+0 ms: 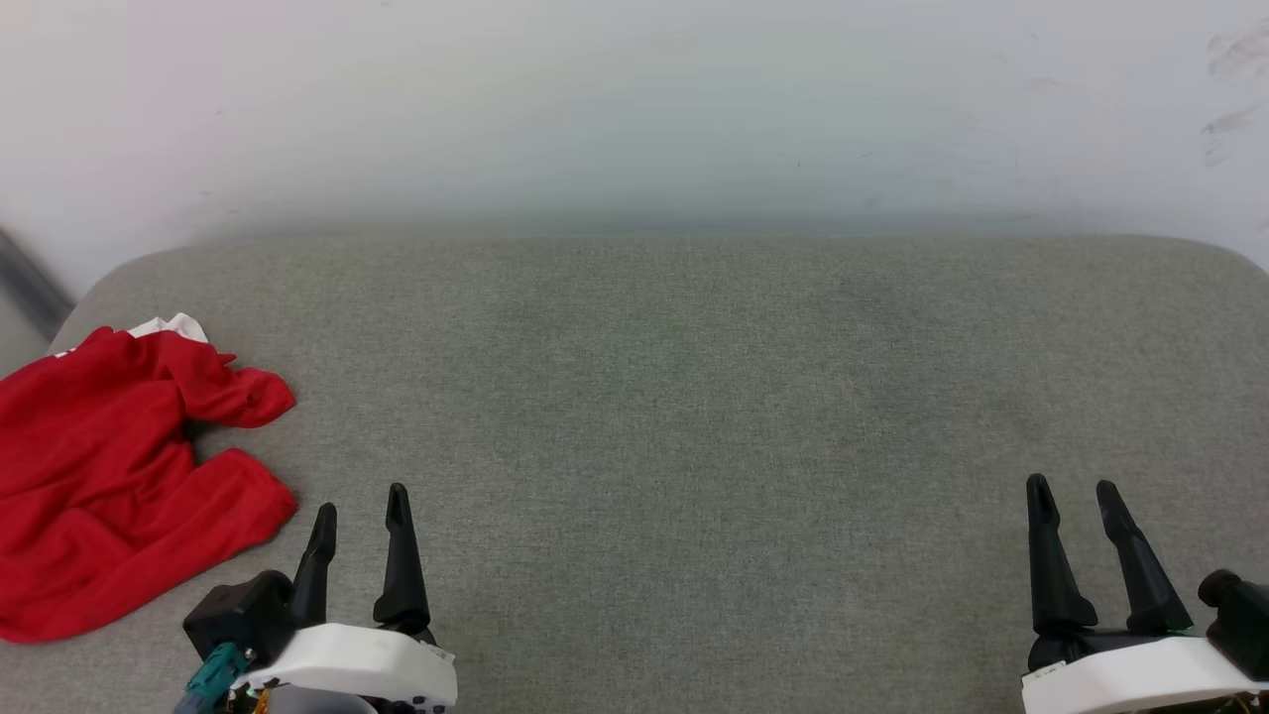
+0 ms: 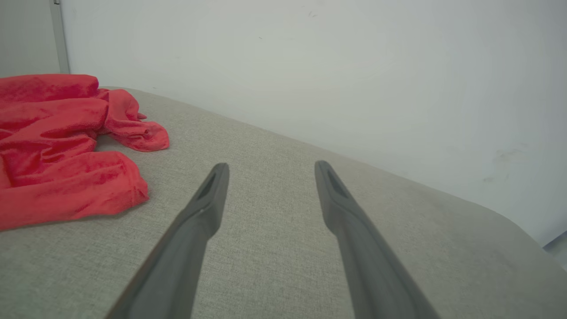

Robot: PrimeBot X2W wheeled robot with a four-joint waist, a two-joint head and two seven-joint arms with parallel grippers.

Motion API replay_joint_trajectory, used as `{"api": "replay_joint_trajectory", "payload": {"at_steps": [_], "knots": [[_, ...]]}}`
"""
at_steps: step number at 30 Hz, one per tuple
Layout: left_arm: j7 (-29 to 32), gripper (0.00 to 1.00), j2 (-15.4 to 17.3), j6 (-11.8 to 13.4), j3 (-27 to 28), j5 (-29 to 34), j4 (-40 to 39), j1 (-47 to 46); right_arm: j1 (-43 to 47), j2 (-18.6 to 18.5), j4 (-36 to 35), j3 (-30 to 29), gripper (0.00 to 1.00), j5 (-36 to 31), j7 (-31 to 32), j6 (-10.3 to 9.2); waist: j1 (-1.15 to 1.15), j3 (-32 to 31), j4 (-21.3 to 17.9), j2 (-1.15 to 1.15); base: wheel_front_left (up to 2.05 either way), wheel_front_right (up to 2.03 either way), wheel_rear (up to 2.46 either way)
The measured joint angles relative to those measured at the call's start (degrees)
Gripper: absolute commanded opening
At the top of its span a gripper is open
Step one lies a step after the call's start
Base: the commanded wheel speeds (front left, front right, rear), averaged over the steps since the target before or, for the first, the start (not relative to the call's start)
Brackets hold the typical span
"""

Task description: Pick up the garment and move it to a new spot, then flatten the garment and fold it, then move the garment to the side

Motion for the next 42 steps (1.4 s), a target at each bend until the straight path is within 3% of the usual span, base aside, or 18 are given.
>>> {"api": "replay_joint_trajectory", "payload": {"at_steps": [27, 42], "knots": [[-3.4, 1.00, 0.1, 1.8, -2.1, 12.7, -0.3, 1.2, 2.1, 0.0, -2.5, 0.9, 1.00, -12.0, -3.2, 0.01, 0.00, -0.2, 0.3, 0.00, 0.00, 0.00, 0.00], [-4.9, 1.00, 0.1, 2.0, -2.8, 16.4, -0.1, 2.1, 3.1, 0.0, -2.7, 0.3, 1.00, -13.5, -4.9, 0.01, 0.00, -0.2, 0.7, 0.00, 0.00, 0.00, 0.00]]}}
